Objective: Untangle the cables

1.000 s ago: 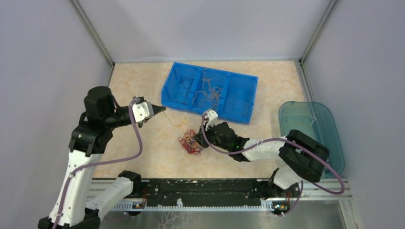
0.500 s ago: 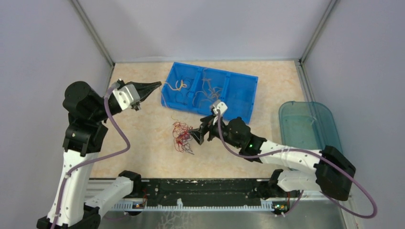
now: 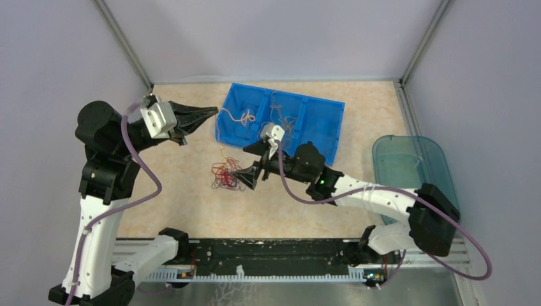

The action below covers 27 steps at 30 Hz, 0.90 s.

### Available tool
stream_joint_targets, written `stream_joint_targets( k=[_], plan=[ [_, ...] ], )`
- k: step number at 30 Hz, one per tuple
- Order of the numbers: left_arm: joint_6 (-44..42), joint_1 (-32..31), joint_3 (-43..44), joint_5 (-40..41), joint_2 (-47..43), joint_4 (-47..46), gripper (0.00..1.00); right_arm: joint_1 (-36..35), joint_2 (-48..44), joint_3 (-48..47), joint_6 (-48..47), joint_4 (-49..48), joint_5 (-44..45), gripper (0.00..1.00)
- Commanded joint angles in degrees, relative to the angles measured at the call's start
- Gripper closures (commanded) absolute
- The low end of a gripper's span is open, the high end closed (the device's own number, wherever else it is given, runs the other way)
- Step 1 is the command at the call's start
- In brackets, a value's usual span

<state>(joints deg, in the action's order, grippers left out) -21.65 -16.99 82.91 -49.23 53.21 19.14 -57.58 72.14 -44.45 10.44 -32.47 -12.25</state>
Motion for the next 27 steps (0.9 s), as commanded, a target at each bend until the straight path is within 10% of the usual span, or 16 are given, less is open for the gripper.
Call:
stream_joint_targets(
  k=[1, 11, 27],
  plan=[
    [2.23, -0.14, 2.53, -1.27, 0.20, -1.34, 1.00, -0.97, 5.02, -8.31, -0.33, -9.16, -7.20, 0.03],
    [2.93, -0.14, 5.01, -1.74, 1.44, -2.35, 1.00, -1.41, 14.91, -13.71, 0.45, -10.70, -5.13, 0.39],
    [5.96, -0.14, 20.08, -1.82, 7.99, -8.50, 1.00, -1.39, 22.06, 2.70, 9.58, -28.57, 2.69, 0.57]
  ],
)
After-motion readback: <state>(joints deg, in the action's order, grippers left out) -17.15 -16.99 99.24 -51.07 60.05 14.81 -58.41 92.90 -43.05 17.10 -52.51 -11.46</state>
